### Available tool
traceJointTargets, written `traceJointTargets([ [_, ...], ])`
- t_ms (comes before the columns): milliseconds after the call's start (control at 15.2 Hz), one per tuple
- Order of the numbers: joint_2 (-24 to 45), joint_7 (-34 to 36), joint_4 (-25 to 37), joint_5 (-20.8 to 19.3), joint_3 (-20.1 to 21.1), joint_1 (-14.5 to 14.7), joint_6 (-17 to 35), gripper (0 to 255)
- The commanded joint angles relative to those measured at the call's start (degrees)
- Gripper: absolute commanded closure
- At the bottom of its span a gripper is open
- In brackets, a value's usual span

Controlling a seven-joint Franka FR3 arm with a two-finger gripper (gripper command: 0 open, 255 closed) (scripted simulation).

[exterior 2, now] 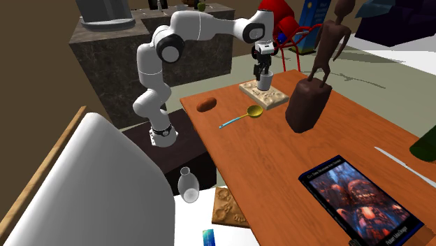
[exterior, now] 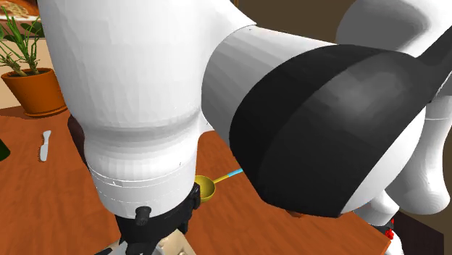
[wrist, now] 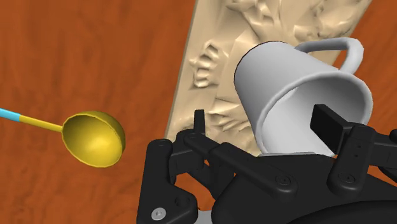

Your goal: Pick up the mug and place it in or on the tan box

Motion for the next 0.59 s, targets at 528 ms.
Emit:
traceJointTargets([
  [528,-0.87,-0.54,3.92,0.71,0.28,0.09,-4.60,0],
])
